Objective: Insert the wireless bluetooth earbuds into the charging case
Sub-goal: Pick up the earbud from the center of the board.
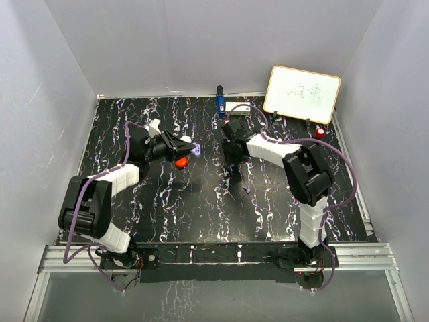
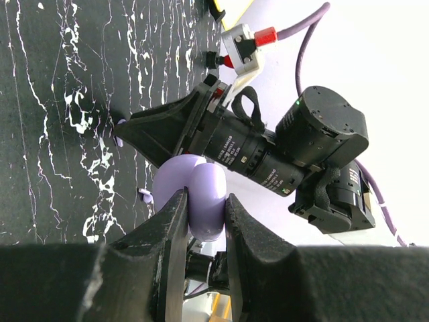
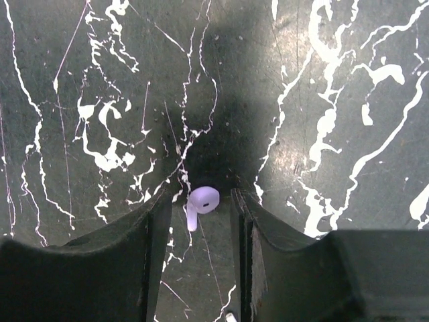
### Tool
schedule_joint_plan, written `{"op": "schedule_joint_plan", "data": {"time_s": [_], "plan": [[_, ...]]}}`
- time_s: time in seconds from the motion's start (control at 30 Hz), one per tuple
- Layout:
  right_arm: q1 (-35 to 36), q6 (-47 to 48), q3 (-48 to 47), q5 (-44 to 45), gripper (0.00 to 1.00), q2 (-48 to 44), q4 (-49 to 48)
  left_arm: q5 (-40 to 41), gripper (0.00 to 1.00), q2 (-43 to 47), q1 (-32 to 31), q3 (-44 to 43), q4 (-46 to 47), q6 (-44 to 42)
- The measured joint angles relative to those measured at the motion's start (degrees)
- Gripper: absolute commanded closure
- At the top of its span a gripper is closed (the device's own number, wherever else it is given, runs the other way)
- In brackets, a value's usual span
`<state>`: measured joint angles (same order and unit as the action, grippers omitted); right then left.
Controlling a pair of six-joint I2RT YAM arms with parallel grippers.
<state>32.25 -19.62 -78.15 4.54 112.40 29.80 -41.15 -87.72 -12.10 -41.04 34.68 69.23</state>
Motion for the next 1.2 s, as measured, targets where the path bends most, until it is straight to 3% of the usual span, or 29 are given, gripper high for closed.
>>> {"op": "schedule_joint_plan", "data": {"time_s": [0.47, 1.2], "plan": [[0.0, -0.2, -7.7, 0.0, 0.66, 5.2, 7.3, 0.0, 1.00, 0.0, 0.0, 1.0, 1.9, 0.9], [0.2, -0.4, -9.2, 0.3, 0.75, 6.0, 10.8, -0.2, 1.00, 0.0, 0.0, 1.7, 3.0, 1.7]]}}
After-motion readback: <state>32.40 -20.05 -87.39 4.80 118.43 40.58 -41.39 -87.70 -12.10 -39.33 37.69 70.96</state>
